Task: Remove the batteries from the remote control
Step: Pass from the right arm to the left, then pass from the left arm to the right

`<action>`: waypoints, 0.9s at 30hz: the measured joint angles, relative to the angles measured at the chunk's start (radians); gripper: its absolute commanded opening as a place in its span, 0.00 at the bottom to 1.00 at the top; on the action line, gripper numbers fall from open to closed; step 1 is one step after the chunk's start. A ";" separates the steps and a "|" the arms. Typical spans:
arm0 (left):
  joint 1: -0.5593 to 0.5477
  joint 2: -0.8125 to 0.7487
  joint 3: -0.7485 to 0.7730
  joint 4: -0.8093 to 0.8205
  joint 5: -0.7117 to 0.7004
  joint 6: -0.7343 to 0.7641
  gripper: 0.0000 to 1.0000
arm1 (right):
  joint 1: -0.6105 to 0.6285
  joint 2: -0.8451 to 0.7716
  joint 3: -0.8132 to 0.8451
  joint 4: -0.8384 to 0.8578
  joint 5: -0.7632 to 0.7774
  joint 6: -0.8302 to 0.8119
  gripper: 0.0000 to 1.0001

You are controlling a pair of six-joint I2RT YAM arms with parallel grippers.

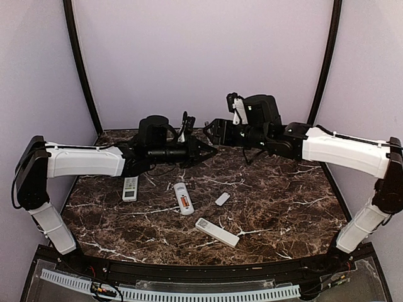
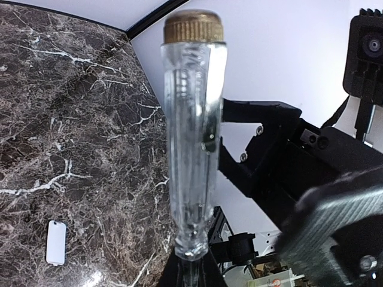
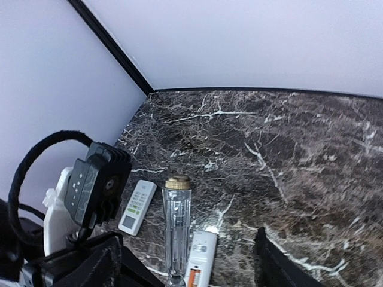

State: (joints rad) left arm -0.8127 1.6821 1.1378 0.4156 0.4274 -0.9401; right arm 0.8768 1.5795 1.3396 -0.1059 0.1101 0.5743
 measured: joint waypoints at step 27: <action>0.186 -0.031 0.206 -0.813 0.495 0.861 0.00 | -0.213 -0.242 -0.106 -0.114 -0.499 -0.259 0.92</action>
State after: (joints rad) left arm -0.6266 1.6512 1.3441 -0.3977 0.9222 -0.0788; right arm 0.6636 1.3376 1.2339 -0.2199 -0.3893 0.3157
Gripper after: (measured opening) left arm 0.071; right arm 0.938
